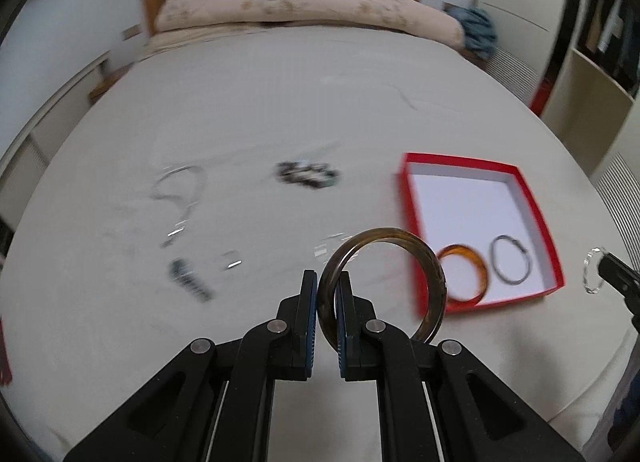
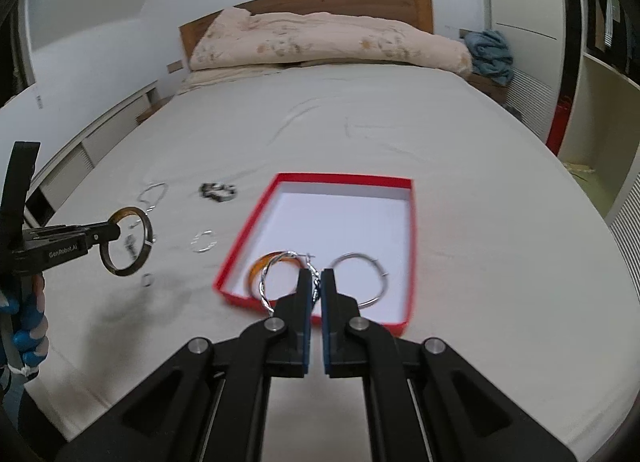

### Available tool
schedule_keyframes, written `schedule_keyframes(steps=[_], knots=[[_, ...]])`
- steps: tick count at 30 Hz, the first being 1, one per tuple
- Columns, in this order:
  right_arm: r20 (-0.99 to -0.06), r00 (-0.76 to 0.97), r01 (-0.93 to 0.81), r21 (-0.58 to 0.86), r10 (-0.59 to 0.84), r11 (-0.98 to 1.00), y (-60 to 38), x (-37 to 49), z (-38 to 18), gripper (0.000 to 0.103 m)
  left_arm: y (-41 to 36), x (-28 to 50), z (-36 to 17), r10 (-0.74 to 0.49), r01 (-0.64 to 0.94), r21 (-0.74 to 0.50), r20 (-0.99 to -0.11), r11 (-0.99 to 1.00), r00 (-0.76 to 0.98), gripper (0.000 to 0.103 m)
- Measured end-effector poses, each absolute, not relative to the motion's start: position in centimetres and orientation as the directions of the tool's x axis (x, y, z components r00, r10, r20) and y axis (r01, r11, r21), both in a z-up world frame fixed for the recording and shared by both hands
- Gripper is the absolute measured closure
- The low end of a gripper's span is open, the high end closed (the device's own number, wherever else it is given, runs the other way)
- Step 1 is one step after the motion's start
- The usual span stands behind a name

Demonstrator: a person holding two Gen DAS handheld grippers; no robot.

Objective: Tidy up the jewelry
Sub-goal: 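Carry both items into the red box and open both tools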

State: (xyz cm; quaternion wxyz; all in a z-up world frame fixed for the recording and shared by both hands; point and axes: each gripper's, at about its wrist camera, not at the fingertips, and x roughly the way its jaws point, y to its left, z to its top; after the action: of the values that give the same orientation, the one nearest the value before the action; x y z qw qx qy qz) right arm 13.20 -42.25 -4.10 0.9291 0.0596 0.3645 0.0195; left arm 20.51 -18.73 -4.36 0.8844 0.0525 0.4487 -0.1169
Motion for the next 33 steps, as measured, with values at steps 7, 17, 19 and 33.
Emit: schedule_keyframes(steps=[7,17,19,33], knots=[[-0.688,0.723,0.024,0.118,0.065,0.993,-45.8,17.9,-5.9,0.100,-26.4,25.2,-6.0,-0.190,0.334,0.007,-0.811,0.943,0.553,0.095],[-0.730,0.681,0.003,0.083,0.059,0.997,-47.6,24.8,-10.4,0.100,-32.6,30.0,-10.9,-0.141,0.374,0.080,-0.837,0.924,0.529,0.095],[-0.743,0.667,-0.003,0.070,0.055,0.998,-47.7,25.9,-11.2,0.100,-33.0,30.6,-11.7,-0.133,0.382,0.094,-0.840,0.919,0.526,0.095],[-0.831,0.556,-0.137,-0.072,0.017,0.988,-46.6,29.8,-14.4,0.098,-34.2,31.9,-14.9,-0.108,0.394,0.118,-0.856,0.912,0.505,0.092]])
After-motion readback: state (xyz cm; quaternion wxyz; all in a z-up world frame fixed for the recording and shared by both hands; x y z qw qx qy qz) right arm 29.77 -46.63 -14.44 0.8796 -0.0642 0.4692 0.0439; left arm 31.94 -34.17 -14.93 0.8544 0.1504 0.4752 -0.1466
